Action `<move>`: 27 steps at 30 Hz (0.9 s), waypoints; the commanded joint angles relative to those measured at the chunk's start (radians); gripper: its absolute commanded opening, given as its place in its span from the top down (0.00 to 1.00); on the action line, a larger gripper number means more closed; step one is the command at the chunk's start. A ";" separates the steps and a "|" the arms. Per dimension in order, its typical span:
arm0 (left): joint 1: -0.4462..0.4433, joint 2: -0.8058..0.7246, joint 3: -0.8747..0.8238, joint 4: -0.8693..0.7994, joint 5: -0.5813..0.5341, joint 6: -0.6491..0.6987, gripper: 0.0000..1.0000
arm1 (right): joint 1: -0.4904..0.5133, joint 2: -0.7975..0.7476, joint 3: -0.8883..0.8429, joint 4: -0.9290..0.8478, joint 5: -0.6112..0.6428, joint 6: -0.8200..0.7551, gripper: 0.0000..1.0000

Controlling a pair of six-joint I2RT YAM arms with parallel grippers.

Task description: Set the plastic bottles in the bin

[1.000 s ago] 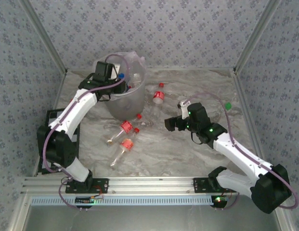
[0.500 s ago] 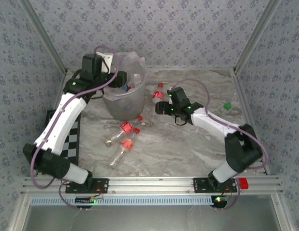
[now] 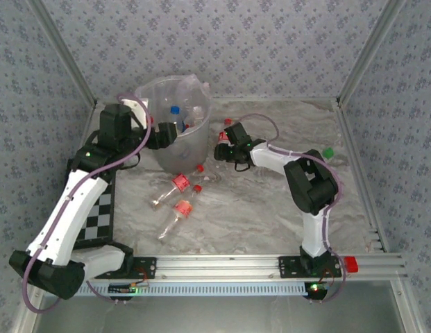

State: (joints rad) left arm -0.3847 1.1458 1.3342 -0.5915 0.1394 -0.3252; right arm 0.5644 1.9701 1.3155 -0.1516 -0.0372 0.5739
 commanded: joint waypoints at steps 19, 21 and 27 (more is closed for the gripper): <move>-0.103 0.206 0.213 0.213 0.266 -0.218 0.16 | -0.066 -0.968 -0.655 0.020 -0.089 -0.378 0.73; -0.147 0.243 0.259 0.208 0.267 -0.209 0.17 | -0.060 -1.095 -0.726 0.080 -0.121 -0.365 0.74; -0.259 0.373 0.357 0.214 0.269 -0.222 0.18 | -0.030 -1.323 -0.817 0.205 -0.170 -0.353 0.77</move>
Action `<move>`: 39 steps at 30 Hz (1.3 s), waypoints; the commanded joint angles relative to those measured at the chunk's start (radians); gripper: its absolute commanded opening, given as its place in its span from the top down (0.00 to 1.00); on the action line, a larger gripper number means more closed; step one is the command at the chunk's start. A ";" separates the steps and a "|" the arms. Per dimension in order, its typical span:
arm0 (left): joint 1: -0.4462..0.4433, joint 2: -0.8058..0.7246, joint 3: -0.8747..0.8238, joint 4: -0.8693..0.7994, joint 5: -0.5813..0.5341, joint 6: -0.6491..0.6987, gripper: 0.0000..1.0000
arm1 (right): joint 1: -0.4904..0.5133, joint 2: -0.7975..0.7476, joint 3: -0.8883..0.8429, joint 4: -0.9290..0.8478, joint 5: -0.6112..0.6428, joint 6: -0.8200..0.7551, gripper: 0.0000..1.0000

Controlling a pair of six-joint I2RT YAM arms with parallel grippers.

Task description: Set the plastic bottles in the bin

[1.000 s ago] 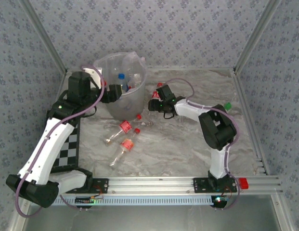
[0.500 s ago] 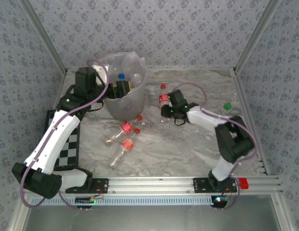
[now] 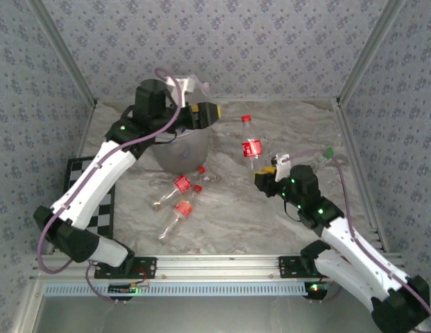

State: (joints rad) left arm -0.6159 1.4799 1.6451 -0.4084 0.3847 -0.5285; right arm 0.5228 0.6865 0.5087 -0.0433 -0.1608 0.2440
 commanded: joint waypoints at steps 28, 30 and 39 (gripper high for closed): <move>-0.111 0.224 0.161 0.054 0.057 -0.051 0.79 | 0.065 0.023 0.030 0.086 -0.067 -0.078 0.38; -0.094 0.223 0.186 0.040 0.053 -0.038 0.81 | 0.065 0.028 0.050 0.049 -0.035 -0.088 0.05; 0.151 0.180 0.340 0.100 0.115 -0.105 0.96 | 0.062 0.095 0.063 -0.029 0.036 -0.104 0.00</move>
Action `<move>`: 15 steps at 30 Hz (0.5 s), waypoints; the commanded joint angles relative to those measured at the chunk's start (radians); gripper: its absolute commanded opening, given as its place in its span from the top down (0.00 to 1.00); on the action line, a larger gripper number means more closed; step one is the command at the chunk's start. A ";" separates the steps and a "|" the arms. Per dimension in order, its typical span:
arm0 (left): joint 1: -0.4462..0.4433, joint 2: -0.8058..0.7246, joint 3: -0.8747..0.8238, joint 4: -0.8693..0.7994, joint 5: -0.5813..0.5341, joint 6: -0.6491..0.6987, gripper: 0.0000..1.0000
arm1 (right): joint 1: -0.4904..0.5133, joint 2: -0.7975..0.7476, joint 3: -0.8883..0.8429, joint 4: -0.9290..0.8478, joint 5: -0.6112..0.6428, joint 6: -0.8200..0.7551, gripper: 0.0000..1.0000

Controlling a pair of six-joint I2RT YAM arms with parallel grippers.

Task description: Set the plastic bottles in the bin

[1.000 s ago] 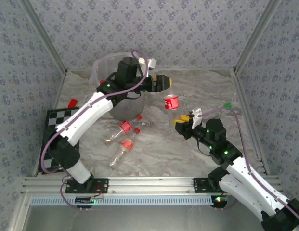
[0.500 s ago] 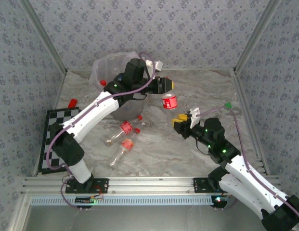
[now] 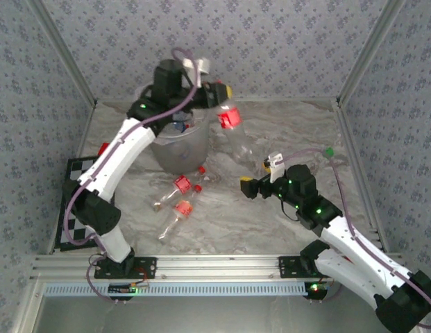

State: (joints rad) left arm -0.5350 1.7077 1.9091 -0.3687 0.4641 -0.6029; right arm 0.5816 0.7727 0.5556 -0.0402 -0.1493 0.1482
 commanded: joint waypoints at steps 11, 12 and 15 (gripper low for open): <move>0.364 -0.116 0.051 0.163 -0.048 0.000 1.00 | 0.008 0.038 0.002 -0.009 0.020 0.004 0.00; 0.385 -0.120 0.047 0.173 -0.059 0.008 1.00 | 0.008 0.037 0.001 -0.009 0.020 0.004 0.00; 0.406 -0.136 -0.018 0.161 -0.184 0.111 1.00 | 0.008 0.037 -0.002 -0.016 0.024 -0.001 0.00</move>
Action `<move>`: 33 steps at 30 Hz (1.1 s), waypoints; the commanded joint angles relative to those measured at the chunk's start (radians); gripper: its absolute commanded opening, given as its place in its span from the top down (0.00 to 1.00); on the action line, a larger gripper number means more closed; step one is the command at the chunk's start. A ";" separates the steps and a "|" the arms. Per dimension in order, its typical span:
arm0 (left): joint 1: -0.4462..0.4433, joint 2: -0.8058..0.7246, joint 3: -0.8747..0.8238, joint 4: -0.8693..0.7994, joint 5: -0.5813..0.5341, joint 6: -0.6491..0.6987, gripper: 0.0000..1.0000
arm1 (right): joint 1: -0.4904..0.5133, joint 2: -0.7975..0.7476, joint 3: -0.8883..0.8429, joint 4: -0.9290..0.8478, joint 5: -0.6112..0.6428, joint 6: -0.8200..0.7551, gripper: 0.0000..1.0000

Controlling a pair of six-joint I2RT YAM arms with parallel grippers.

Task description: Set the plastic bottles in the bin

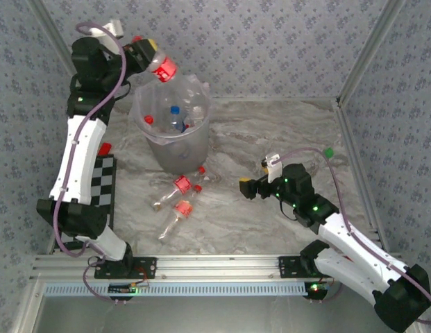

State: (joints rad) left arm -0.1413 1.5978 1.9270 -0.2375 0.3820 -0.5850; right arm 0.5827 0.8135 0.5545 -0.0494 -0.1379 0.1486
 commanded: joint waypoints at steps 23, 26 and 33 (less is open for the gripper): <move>-0.099 -0.023 -0.361 0.046 -0.537 0.652 1.00 | 0.005 0.004 0.001 -0.008 0.004 -0.002 0.00; -0.108 -0.014 -0.431 0.056 -0.534 0.632 1.00 | 0.005 0.006 0.001 -0.008 0.005 0.000 0.00; -0.115 0.021 -0.540 0.049 -0.498 0.558 1.00 | 0.005 0.008 0.008 -0.023 0.009 -0.006 0.00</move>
State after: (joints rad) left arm -0.2554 1.5654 1.4536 -0.0486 -0.1242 0.0109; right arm 0.5835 0.8204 0.5541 -0.0578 -0.1379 0.1486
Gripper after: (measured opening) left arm 0.339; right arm 0.997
